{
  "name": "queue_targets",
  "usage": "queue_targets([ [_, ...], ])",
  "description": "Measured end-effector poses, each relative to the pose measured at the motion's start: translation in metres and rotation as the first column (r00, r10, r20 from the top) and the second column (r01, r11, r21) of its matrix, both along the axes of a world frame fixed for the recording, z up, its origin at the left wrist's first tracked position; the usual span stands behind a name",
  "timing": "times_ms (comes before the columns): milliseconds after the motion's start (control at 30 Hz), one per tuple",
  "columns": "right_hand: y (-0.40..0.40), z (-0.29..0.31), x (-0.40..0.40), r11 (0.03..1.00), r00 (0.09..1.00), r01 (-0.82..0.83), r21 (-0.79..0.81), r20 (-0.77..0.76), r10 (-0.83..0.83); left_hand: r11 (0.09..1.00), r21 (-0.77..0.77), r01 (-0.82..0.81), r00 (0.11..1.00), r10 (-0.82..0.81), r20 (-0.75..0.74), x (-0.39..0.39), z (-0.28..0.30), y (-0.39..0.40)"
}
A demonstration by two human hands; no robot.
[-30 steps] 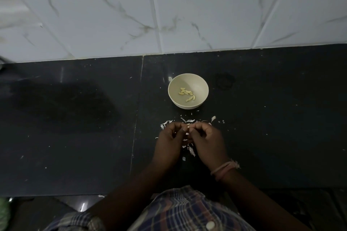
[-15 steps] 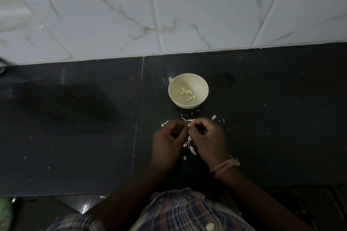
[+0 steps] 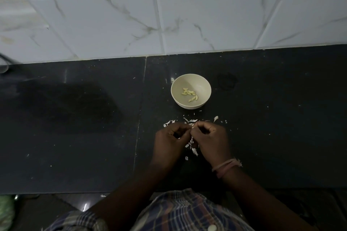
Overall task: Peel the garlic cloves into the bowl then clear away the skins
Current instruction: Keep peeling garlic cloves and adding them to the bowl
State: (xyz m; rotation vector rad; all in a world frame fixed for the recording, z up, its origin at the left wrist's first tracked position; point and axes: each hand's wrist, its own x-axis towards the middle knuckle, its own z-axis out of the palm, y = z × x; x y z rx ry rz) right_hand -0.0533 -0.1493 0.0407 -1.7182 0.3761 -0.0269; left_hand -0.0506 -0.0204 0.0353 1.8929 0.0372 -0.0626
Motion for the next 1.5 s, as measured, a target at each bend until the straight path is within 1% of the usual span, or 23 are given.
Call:
queue_targets([
  [200,-0.005,0.003,0.001,0.990,0.997,-0.023,0.140,-0.071,0.034,0.997,-0.078,0.024,0.999,-0.028,-0.039,0.002,0.004,0.002],
  [300,-0.006,0.000,0.004,0.980,0.996,-0.001,0.198,-0.092,0.020,0.989,-0.147,0.021,0.997,-0.032,-0.072,0.005,0.003,0.002],
  [333,-0.005,-0.001,0.005,0.977,0.996,0.011,0.212,-0.090,0.008,0.990,-0.144,0.006,0.998,-0.016,-0.068,0.005,0.001,0.001],
  [400,-0.003,-0.003,0.006,0.976,0.996,0.022,0.219,-0.088,-0.002,0.993,-0.109,-0.042,0.998,0.037,-0.046,0.006,-0.001,0.000],
  [433,-0.002,-0.004,0.006,0.975,0.996,0.024,0.222,-0.088,-0.004,0.991,-0.120,-0.058,0.998,0.053,-0.045,0.007,-0.001,-0.001],
  [500,-0.002,-0.005,0.007,0.970,0.996,0.028,0.240,-0.087,-0.007,0.981,-0.185,-0.055,0.997,0.045,-0.060,0.006,0.001,-0.004],
  [633,-0.002,-0.004,0.008,0.969,0.996,0.016,0.248,-0.086,0.006,0.969,-0.243,-0.038,0.997,0.022,-0.069,0.005,0.006,-0.008],
  [867,-0.001,-0.005,0.009,0.960,0.993,0.020,0.279,-0.114,0.012,0.931,-0.357,-0.078,0.989,0.027,-0.146,0.007,0.004,-0.008],
  [900,0.000,-0.005,0.009,0.960,0.993,0.024,0.280,-0.122,0.011,0.908,-0.408,-0.101,0.983,0.028,-0.180,0.007,0.002,-0.008],
  [933,0.001,-0.004,0.010,0.959,0.991,0.024,0.281,-0.130,0.014,0.864,-0.483,-0.141,0.972,0.027,-0.235,0.008,-0.001,-0.010],
  [967,0.002,-0.004,0.010,0.959,0.990,0.021,0.284,-0.142,0.020,0.796,-0.573,-0.198,0.952,0.016,-0.306,0.009,-0.003,-0.011],
  [1000,0.003,-0.005,0.010,0.956,0.988,0.021,0.292,-0.153,0.025,0.708,-0.656,-0.260,0.926,-0.011,-0.378,0.009,-0.004,-0.012],
  [1033,0.004,-0.005,0.009,0.954,0.986,0.026,0.299,-0.164,0.024,0.629,-0.713,-0.310,0.900,-0.046,-0.433,0.010,-0.005,-0.013],
  [1067,0.004,-0.005,0.009,0.952,0.985,0.034,0.304,-0.170,0.019,0.583,-0.737,-0.342,0.881,-0.073,-0.467,0.011,-0.006,-0.013],
  [1167,0.006,-0.007,0.009,0.942,0.982,0.077,0.327,-0.186,-0.016,0.540,-0.749,-0.384,0.851,-0.107,-0.514,0.012,-0.011,-0.012],
  [1267,0.005,-0.010,0.006,0.935,0.979,0.101,0.341,-0.199,-0.033,0.473,-0.750,-0.463,0.818,-0.099,-0.567,0.015,-0.013,-0.010],
  [1367,0.003,-0.011,0.003,0.964,0.984,0.089,0.249,-0.173,-0.046,0.474,-0.735,-0.485,0.798,-0.105,-0.594,0.017,-0.013,-0.007],
  [1500,0.001,-0.014,0.005,0.992,0.989,0.115,0.044,-0.096,-0.110,0.506,-0.712,-0.487,0.781,-0.113,-0.614,0.020,-0.015,0.000],
])
